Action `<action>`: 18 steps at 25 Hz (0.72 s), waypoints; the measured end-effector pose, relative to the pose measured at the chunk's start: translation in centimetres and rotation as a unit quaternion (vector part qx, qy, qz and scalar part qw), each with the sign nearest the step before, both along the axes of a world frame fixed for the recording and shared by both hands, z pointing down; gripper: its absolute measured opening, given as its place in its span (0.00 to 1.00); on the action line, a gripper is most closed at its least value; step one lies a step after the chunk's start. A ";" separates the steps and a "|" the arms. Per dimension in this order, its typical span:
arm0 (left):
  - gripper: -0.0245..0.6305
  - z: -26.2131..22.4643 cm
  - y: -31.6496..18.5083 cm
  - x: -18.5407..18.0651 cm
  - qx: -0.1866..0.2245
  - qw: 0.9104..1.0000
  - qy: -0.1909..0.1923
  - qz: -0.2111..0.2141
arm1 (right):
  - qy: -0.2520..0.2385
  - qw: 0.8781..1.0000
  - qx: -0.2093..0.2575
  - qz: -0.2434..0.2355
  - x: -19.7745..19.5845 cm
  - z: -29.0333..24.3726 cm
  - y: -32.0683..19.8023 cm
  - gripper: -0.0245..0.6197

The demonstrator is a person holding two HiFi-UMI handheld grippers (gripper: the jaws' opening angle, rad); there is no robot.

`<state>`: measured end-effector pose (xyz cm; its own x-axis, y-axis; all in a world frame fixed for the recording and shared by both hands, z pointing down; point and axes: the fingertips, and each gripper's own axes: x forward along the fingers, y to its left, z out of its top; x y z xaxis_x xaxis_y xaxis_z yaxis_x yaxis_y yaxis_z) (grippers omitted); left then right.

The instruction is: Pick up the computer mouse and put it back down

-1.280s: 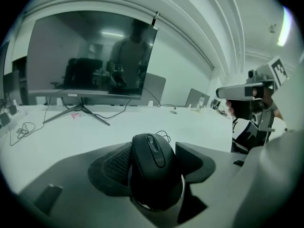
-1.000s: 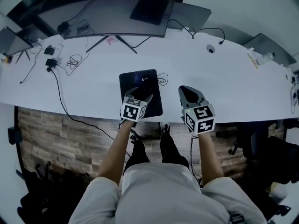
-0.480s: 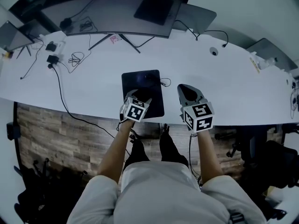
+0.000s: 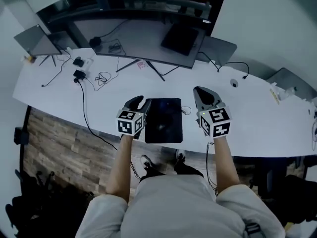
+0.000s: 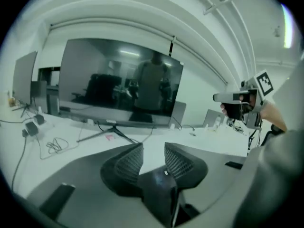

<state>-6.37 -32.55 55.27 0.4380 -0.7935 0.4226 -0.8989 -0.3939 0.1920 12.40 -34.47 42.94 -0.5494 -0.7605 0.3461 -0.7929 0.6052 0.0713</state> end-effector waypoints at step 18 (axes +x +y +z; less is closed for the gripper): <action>0.07 -23.8 1.8 -12.8 0.216 0.959 -0.124 -0.132 | -0.007 0.982 0.140 -0.124 -12.3 -13.5 -2.9 0.06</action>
